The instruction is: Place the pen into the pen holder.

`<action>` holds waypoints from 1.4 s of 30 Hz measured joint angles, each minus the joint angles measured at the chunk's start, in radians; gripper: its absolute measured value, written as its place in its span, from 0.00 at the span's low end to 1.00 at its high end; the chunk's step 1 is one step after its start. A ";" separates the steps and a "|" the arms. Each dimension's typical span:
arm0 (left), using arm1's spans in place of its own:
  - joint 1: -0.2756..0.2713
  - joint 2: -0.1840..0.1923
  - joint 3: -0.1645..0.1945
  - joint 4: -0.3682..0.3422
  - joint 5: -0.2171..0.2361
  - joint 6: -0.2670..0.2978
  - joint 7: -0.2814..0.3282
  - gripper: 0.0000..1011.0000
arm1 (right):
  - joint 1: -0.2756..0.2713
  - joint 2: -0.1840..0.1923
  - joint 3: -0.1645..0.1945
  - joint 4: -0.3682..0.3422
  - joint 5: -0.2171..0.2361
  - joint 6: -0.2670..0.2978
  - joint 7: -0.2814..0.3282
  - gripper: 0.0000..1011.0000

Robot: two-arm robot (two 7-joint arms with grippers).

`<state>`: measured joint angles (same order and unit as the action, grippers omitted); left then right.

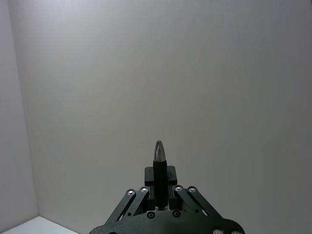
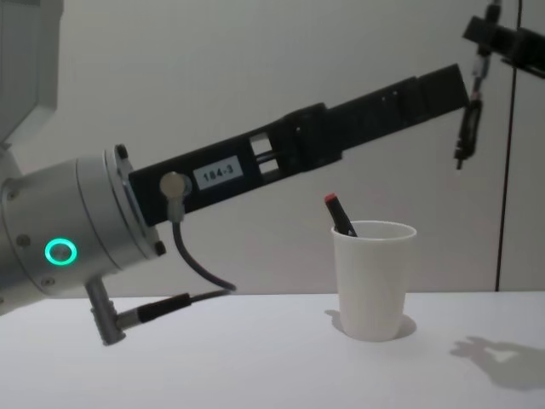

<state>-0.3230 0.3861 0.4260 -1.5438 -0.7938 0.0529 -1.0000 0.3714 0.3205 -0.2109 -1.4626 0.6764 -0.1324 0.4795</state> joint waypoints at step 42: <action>0.000 0.000 0.000 0.000 0.000 0.000 0.000 0.99 | 0.216 -0.143 -0.110 0.405 -0.283 -0.121 0.037 0.12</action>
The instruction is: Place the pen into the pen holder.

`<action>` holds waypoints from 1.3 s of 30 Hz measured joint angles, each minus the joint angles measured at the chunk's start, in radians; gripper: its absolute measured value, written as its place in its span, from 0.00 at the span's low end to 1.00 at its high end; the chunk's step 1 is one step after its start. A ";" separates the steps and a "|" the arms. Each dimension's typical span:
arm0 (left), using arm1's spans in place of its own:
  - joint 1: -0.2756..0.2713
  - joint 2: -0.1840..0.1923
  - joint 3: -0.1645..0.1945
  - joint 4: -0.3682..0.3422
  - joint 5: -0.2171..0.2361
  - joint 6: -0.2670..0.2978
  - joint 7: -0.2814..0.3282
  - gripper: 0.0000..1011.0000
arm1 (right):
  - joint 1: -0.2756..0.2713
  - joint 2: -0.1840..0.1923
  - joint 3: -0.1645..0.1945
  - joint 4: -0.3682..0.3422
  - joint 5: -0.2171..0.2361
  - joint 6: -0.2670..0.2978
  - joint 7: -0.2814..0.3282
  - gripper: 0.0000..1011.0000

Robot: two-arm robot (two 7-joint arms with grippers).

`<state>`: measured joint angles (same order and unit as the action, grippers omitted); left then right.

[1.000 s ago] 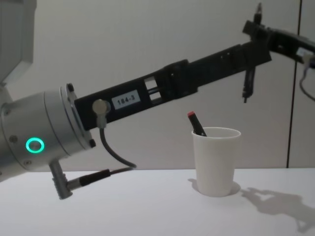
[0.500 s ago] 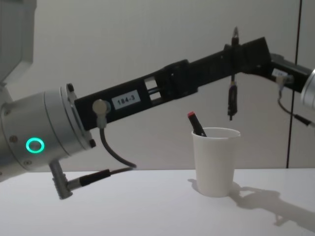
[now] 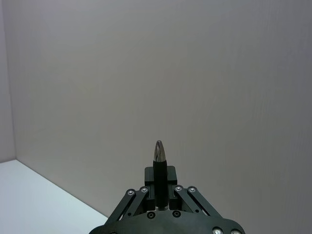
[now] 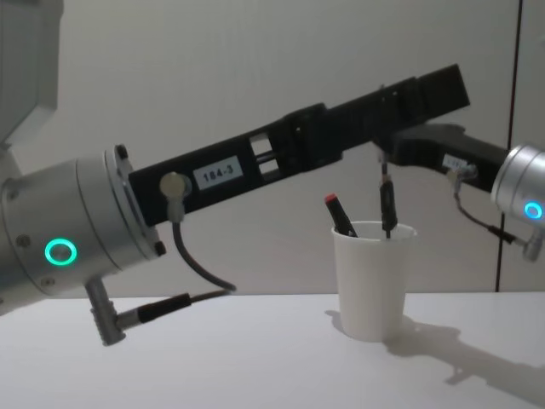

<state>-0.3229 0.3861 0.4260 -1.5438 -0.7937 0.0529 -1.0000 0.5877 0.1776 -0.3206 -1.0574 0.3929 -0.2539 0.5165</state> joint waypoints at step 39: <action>0.000 0.000 0.000 0.000 0.000 0.000 0.000 0.99 | 0.032 -0.028 -0.024 0.090 -0.075 -0.044 -0.034 0.96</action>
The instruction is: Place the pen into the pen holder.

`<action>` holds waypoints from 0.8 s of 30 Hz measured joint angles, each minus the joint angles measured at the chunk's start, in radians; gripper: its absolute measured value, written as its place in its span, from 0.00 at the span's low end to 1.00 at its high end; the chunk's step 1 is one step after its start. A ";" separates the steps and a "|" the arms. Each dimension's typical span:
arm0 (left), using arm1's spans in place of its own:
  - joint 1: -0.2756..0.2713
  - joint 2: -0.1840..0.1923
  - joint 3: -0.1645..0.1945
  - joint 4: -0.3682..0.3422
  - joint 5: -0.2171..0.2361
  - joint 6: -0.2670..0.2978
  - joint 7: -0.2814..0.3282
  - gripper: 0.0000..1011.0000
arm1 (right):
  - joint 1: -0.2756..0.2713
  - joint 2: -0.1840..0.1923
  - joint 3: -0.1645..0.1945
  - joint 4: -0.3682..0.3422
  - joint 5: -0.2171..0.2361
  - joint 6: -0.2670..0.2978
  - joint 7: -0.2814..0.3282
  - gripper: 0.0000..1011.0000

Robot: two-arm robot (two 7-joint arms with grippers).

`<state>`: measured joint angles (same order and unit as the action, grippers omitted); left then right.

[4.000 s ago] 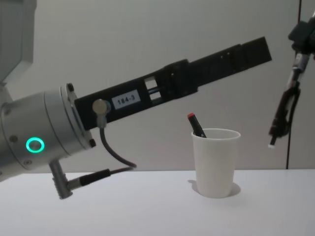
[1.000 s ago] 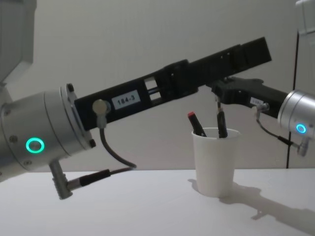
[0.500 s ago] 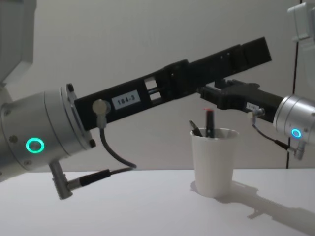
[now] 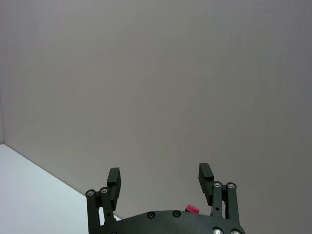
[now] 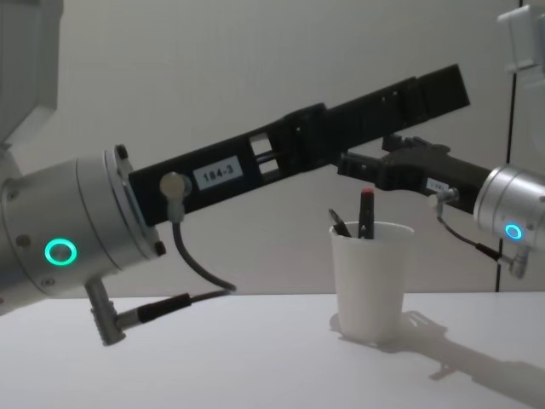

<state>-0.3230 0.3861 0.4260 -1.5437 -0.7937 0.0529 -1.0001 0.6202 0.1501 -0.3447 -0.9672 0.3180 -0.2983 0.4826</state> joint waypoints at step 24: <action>0.000 0.000 0.000 0.000 0.001 0.000 0.001 0.99 | -0.203 0.103 0.027 -0.330 0.109 0.076 -0.085 0.99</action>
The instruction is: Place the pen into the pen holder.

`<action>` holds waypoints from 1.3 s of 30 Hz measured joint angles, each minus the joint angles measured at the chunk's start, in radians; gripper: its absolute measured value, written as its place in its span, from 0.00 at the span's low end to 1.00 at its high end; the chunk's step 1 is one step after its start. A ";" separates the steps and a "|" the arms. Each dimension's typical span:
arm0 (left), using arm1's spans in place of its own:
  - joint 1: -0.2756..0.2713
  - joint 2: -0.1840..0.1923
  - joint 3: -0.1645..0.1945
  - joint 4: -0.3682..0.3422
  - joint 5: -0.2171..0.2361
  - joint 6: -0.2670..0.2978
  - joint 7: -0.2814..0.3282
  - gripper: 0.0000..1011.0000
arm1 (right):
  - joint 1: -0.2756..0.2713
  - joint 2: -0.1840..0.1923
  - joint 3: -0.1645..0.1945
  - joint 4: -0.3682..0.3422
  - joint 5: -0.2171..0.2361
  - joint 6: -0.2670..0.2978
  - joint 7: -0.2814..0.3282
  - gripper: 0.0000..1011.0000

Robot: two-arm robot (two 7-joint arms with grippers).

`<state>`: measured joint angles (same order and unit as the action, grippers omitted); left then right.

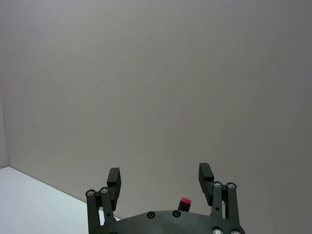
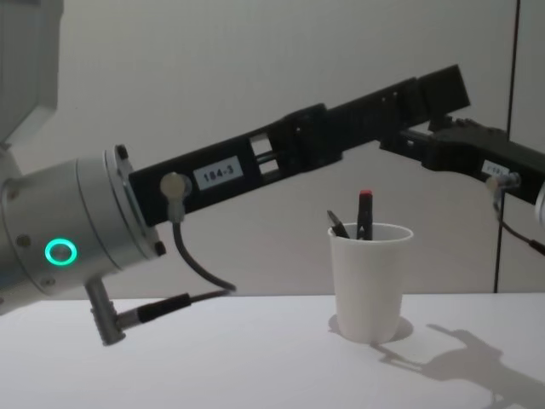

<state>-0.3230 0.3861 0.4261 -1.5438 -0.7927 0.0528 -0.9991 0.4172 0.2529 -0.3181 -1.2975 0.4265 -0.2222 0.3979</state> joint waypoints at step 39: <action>0.040 -0.002 0.014 -0.038 0.276 -0.017 0.460 0.99 | -0.336 0.066 0.073 -0.365 -0.108 0.200 -0.258 0.99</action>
<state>-0.2825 0.3838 0.4399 -1.5823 -0.5168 0.0355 -0.5391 0.0815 0.3192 -0.2454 -1.6624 0.3181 -0.0223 0.1403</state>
